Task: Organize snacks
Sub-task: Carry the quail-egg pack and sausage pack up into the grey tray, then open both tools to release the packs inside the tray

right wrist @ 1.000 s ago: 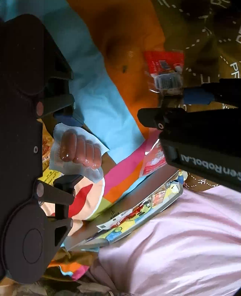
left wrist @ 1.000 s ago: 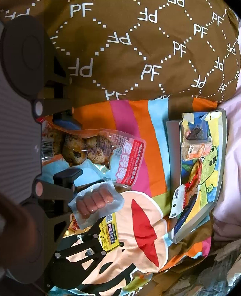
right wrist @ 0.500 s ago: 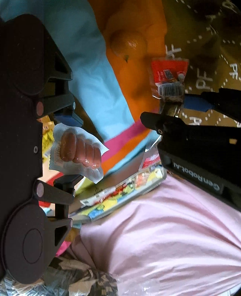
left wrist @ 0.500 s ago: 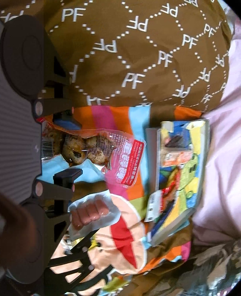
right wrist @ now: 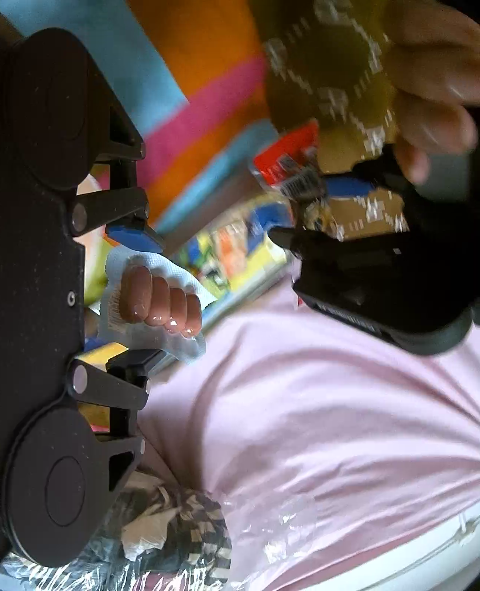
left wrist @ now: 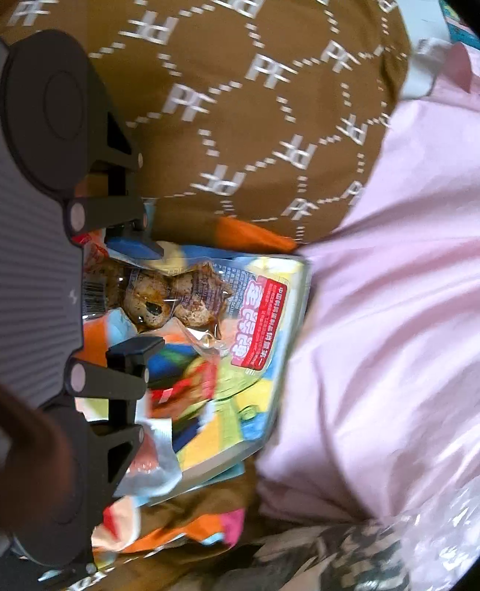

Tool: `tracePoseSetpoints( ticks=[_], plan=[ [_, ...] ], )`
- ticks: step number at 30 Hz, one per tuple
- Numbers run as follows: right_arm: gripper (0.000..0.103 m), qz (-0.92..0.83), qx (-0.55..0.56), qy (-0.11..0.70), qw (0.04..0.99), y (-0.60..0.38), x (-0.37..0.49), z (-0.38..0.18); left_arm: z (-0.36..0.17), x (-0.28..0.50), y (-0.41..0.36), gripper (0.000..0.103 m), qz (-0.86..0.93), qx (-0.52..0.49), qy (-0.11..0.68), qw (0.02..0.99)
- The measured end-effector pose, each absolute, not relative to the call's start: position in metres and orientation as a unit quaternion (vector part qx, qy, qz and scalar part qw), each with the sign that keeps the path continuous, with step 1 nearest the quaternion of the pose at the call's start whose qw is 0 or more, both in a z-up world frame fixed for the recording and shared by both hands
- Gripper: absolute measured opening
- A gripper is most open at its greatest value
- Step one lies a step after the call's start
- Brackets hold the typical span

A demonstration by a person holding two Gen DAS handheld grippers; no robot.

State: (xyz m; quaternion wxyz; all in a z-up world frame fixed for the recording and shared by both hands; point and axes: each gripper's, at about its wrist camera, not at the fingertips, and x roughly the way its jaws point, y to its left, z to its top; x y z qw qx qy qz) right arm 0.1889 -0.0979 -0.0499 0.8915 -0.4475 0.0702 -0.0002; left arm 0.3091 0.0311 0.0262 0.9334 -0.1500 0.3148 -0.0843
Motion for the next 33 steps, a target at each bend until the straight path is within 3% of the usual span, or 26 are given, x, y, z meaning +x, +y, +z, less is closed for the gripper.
tracePoseSetpoints(
  ticks=[12, 27, 29, 31, 33],
  plan=[
    [0.056, -0.021, -0.383, 0.063, 0.921, -0.102, 0.265, -0.039, 0.008, 0.389, 0.021, 0.049, -0.085, -0.144, 0.324, 0.931],
    [0.058, -0.009, -0.375, 0.094, 0.922, -0.094, 0.295, -0.062, -0.006, 0.402, 0.012, 0.053, -0.081, -0.126, 0.325, 0.934],
    [0.061, -0.009, -0.378, 0.093, 0.921, -0.093, 0.295, -0.063, -0.006, 0.4, 0.013, 0.054, -0.079, -0.124, 0.322, 0.935],
    [0.072, -0.008, -0.376, 0.091, 0.922, -0.094, 0.295, -0.062, -0.004, 0.399, 0.012, 0.056, -0.079, -0.119, 0.321, 0.936],
    [0.077, -0.013, -0.376, 0.087, 0.923, -0.094, 0.293, -0.06, -0.001, 0.396, 0.012, 0.062, -0.081, -0.121, 0.318, 0.937]
  ],
)
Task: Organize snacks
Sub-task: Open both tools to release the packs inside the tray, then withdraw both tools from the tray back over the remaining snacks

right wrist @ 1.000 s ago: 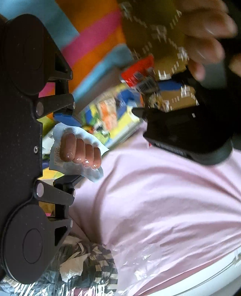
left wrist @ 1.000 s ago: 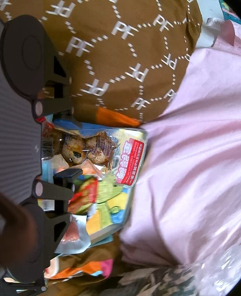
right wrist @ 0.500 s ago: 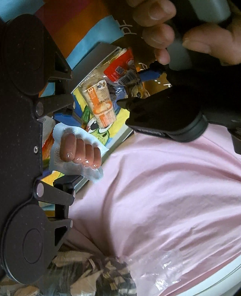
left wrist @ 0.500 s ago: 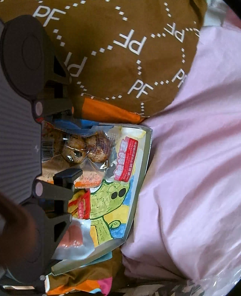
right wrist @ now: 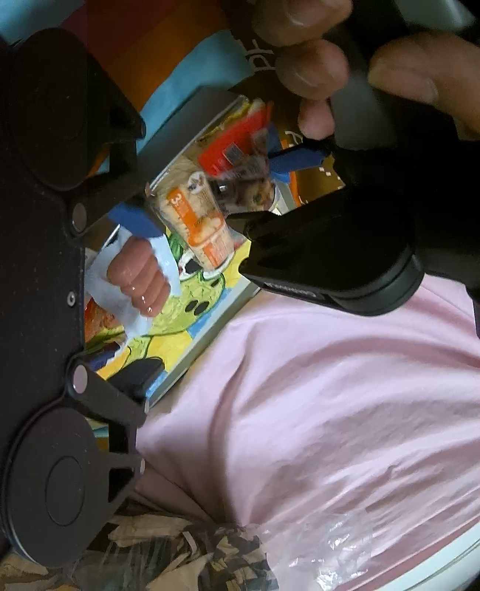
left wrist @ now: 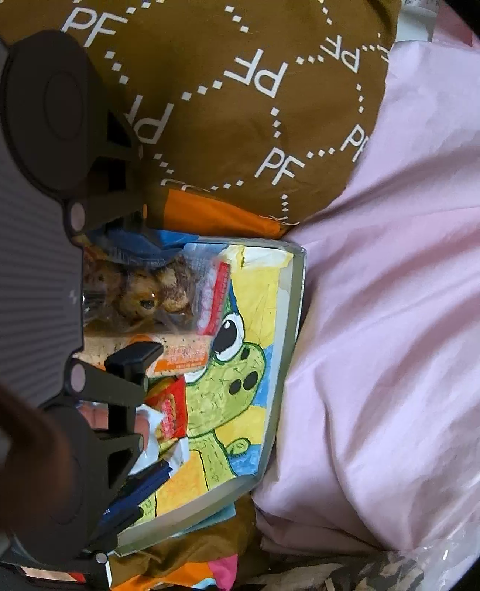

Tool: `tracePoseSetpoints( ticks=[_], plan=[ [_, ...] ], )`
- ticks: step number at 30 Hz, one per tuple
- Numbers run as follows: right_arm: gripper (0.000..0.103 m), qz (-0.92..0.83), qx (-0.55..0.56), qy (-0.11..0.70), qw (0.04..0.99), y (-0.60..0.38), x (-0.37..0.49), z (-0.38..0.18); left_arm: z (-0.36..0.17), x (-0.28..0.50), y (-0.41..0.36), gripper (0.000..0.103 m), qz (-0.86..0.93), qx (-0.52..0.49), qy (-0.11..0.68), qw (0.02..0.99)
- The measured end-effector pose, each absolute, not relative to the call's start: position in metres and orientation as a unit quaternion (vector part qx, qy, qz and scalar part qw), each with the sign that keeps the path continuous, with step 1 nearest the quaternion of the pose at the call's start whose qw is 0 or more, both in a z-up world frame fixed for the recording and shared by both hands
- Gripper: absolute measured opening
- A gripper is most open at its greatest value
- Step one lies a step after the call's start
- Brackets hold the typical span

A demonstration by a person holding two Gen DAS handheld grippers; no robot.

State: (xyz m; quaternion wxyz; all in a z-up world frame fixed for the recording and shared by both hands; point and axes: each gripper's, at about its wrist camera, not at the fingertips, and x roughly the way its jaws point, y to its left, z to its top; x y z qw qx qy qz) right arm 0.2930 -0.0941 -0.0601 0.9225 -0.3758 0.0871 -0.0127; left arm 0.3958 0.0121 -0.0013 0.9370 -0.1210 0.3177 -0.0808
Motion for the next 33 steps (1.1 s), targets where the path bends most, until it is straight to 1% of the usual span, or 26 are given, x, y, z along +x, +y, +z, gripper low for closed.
tracePoseSetpoints(
  ticks=[4, 6, 9, 10, 11, 12, 13, 17, 25, 33],
  plan=[
    [0.085, -0.023, -0.369, 0.081, 0.925, -0.098, 0.289, -0.053, 0.009, 0.386, 0.014, 0.071, -0.081, -0.128, 0.307, 0.94],
    [0.089, -0.028, -0.359, 0.078, 0.929, -0.103, 0.285, -0.047, 0.016, 0.378, 0.015, 0.081, -0.078, -0.128, 0.298, 0.943],
    [0.093, -0.037, -0.342, 0.07, 0.936, -0.11, 0.277, -0.035, 0.026, 0.364, 0.018, 0.088, -0.068, -0.128, 0.281, 0.949],
    [0.095, -0.04, -0.336, 0.067, 0.939, -0.113, 0.273, -0.031, 0.03, 0.359, 0.019, 0.089, -0.065, -0.126, 0.276, 0.951],
    [0.1, -0.042, -0.328, 0.064, 0.941, -0.115, 0.269, -0.027, 0.033, 0.354, 0.019, 0.093, -0.062, -0.125, 0.271, 0.952],
    [0.101, -0.045, -0.32, 0.06, 0.944, -0.119, 0.265, -0.022, 0.037, 0.348, 0.019, 0.097, -0.057, -0.123, 0.266, 0.954],
    [0.102, -0.048, -0.312, 0.054, 0.947, -0.121, 0.26, -0.018, 0.041, 0.342, 0.019, 0.098, -0.052, -0.122, 0.261, 0.956],
    [0.102, -0.054, -0.286, 0.035, 0.956, -0.132, 0.239, -0.001, 0.055, 0.313, 0.019, 0.102, -0.041, -0.111, 0.236, 0.965],
    [0.102, -0.05, -0.226, 0.013, 0.973, -0.143, 0.195, 0.024, 0.07, 0.251, 0.018, 0.102, -0.016, -0.083, 0.201, 0.976],
    [0.102, -0.032, -0.183, 0.006, 0.982, -0.156, 0.14, 0.03, 0.07, 0.199, 0.018, 0.103, -0.001, -0.072, 0.18, 0.981]
  ],
)
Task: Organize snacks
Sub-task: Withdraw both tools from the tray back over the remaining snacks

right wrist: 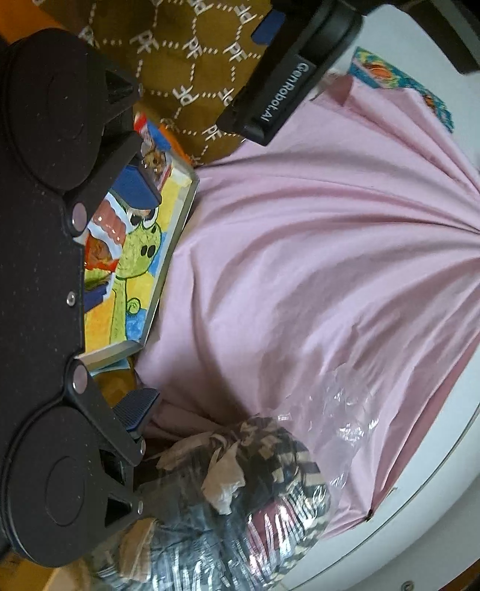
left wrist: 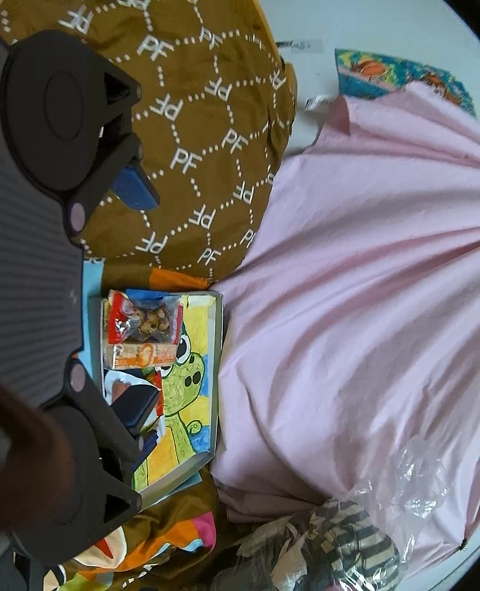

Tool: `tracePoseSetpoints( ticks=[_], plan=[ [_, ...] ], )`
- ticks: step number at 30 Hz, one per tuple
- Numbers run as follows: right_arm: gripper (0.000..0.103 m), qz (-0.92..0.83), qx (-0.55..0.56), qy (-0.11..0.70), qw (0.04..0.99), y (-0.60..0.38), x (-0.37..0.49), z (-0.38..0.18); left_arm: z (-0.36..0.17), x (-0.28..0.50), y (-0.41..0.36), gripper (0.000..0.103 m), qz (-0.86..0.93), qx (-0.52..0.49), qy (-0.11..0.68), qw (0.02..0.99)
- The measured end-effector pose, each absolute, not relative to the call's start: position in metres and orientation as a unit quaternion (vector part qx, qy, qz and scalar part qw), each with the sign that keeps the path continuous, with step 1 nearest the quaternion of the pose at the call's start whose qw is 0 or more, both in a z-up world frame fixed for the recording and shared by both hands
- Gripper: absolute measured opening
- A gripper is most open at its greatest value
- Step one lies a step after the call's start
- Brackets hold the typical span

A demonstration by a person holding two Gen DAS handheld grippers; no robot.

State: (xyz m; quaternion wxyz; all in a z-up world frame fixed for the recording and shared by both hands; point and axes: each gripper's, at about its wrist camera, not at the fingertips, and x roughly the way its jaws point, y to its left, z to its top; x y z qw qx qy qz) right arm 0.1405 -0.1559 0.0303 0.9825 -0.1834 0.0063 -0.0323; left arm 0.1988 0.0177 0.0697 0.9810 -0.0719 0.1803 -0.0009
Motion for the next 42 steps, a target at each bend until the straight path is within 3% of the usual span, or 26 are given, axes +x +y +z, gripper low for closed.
tracePoseSetpoints(
  ticks=[16, 42],
  plan=[
    [0.102, -0.012, -0.114, 0.046, 0.992, -0.186, 0.053, 0.024, 0.048, 0.128, 0.015, 0.103, -0.002, -0.049, 0.208, 0.977],
    [0.102, 0.029, -0.042, 0.219, 0.974, -0.198, 0.03, -0.006, -0.01, 0.104, 0.009, 0.103, 0.008, -0.005, 0.391, 0.921]
  ],
)
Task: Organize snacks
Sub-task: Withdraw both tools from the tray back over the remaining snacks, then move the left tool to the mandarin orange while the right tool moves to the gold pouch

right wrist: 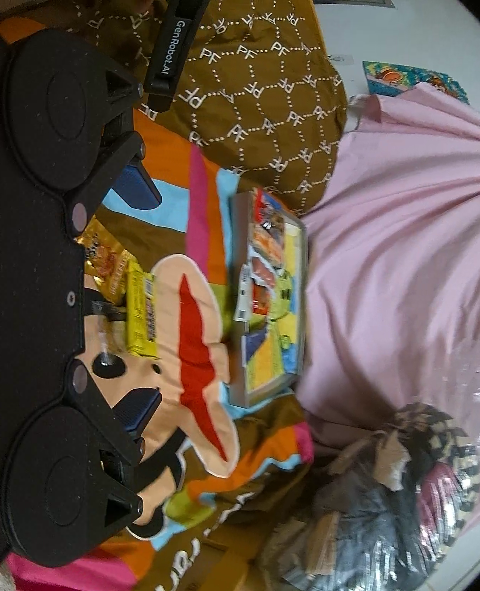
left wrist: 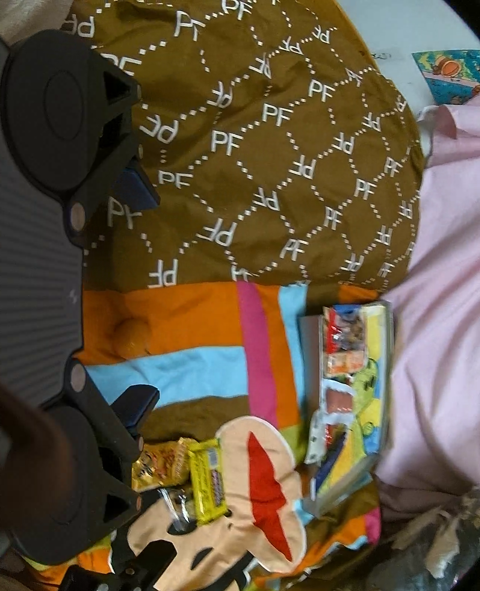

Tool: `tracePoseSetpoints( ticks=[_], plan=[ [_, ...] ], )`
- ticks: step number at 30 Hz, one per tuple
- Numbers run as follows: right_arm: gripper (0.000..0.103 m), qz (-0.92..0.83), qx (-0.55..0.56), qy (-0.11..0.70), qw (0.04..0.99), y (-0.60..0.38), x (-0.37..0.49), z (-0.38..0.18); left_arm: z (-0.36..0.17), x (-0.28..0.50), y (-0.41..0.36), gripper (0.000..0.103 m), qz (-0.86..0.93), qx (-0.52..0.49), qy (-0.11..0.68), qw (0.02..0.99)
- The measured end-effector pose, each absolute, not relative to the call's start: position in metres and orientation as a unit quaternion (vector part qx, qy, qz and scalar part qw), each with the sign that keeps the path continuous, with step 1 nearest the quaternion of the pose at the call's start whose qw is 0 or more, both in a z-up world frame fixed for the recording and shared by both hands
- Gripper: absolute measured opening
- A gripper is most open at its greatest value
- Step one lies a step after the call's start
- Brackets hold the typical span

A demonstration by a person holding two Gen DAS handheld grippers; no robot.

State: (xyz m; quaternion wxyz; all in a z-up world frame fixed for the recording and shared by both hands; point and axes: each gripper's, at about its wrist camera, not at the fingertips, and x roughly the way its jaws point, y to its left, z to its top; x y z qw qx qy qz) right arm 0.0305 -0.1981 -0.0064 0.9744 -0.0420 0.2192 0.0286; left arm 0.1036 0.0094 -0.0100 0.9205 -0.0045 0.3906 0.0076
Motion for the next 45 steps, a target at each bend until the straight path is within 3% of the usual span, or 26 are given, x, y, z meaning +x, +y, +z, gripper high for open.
tracePoseSetpoints(
  ticks=[21, 31, 38, 45],
  plan=[
    [0.102, 0.078, 0.061, 0.4, 0.911, -0.217, 0.091, -0.043, -0.047, 0.135, 0.003, 0.102, -0.037, 0.014, 0.502, 0.864],
    [0.102, 0.104, 0.044, 0.436, 0.893, -0.208, 0.132, -0.061, -0.059, 0.149, -0.012, 0.102, -0.102, 0.058, 0.505, 0.855],
    [0.1, 0.106, 0.108, 0.455, 0.878, -0.215, 0.155, -0.072, -0.064, 0.15, -0.012, 0.102, -0.092, 0.056, 0.507, 0.855],
    [0.095, 0.092, 0.126, 0.465, 0.871, -0.218, 0.159, -0.078, -0.064, 0.153, -0.003, 0.096, -0.07, 0.033, 0.503, 0.861]
  ],
)
